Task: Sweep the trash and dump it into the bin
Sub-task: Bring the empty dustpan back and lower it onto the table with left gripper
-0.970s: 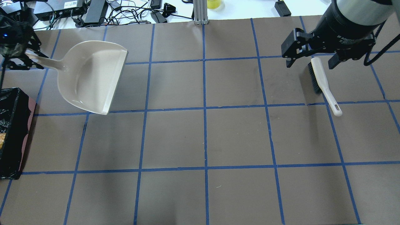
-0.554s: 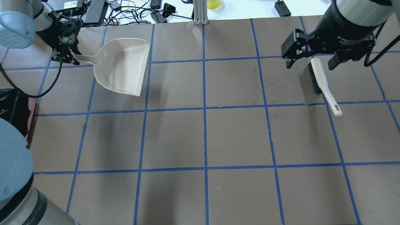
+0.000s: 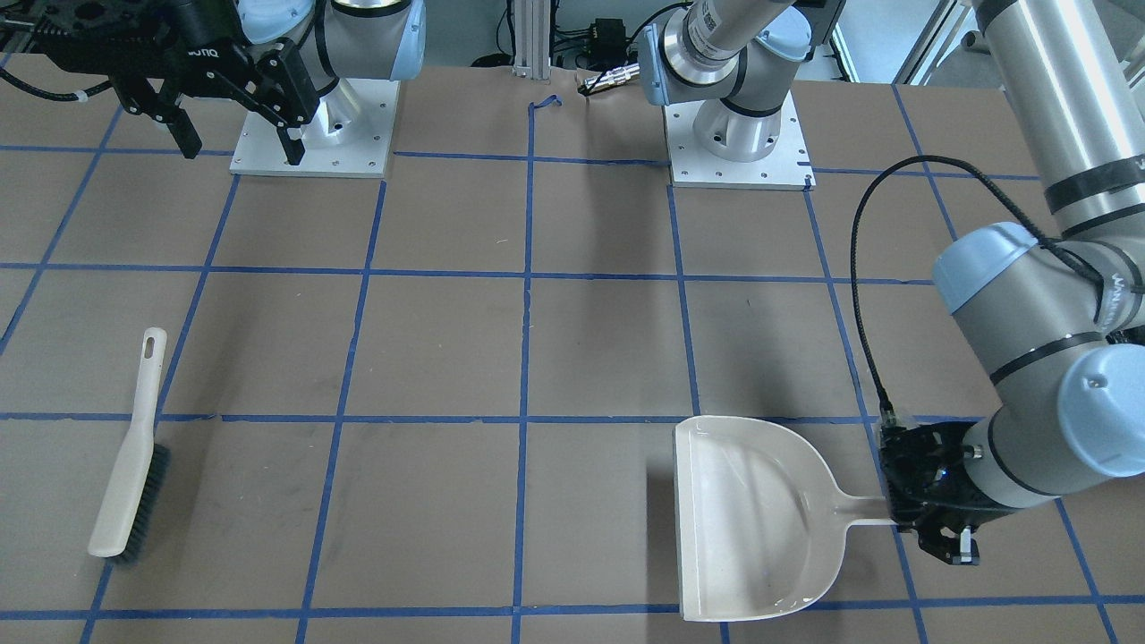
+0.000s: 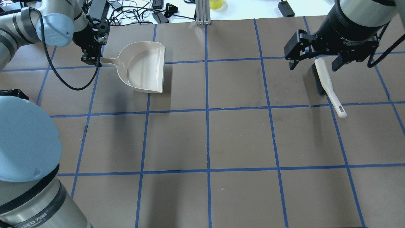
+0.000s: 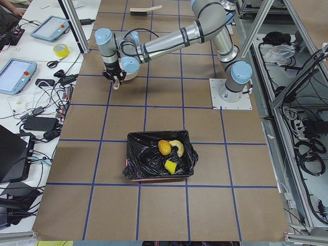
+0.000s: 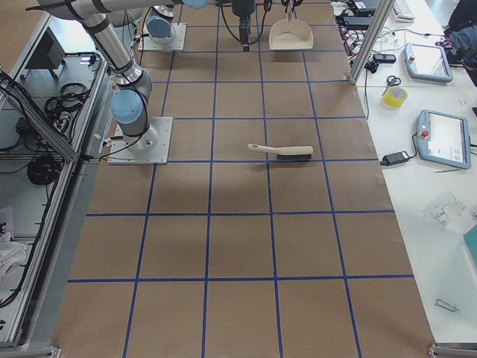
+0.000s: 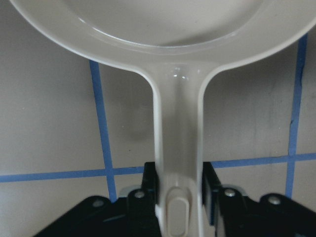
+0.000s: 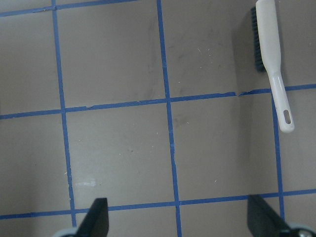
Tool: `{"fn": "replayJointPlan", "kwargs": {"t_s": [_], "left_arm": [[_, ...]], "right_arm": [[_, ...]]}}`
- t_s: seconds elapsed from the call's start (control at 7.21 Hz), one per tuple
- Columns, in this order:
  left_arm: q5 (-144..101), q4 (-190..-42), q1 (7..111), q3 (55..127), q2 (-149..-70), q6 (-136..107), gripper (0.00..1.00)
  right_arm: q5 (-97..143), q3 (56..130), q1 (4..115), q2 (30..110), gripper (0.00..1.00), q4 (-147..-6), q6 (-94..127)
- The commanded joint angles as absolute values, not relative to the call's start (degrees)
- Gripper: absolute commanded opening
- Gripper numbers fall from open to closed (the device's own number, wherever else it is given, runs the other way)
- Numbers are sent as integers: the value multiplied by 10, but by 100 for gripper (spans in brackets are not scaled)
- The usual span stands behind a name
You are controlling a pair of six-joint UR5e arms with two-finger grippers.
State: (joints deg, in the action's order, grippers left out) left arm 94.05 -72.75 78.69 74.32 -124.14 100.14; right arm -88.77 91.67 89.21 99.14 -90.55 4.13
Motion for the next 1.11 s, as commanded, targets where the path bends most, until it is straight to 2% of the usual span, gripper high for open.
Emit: {"fn": "replayJointPlan", "kwargs": {"t_s": [0.0,0.42,0.83,0.97], "left_arm": [[940,-716,788,754,-1252,983,0],[939,-673,793,814,-1239,1001,0],[939,-662,792,831,-1233,1018,0],[936,-660,792,827,-1236,1015,16]], "right_arm": [[-889,917,892,991,100,-905,41],[-889,917,892,991,100,-904,41],[-889,917,892,991,100,-904,41],[-888,917,892,991,100,-905,41]]}}
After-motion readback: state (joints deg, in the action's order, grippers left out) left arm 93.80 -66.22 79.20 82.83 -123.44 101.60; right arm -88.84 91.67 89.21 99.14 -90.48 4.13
